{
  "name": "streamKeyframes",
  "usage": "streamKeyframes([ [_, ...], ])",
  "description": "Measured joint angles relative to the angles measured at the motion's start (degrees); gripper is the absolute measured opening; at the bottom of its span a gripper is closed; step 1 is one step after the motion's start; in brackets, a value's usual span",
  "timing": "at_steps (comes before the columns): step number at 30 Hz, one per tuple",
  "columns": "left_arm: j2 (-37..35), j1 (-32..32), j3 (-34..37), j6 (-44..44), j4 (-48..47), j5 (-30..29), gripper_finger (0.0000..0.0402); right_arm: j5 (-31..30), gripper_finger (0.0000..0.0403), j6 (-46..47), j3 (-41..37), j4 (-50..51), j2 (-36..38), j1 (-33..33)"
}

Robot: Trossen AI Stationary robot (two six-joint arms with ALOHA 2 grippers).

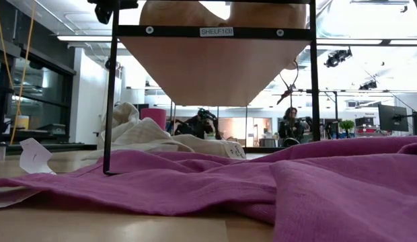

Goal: Stack small to large cups/mugs on shelf
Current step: Put the purple cup on the shelf

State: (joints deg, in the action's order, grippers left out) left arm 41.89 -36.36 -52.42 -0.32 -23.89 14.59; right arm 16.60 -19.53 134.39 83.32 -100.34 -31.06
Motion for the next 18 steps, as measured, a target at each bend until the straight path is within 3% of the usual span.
streamKeyframes([
  [18,0.00,0.00,0.02,0.35,-0.31,0.00,0.0074,-3.10,0.0000,-0.02,-0.04,1.98,-4.67,2.13],
])
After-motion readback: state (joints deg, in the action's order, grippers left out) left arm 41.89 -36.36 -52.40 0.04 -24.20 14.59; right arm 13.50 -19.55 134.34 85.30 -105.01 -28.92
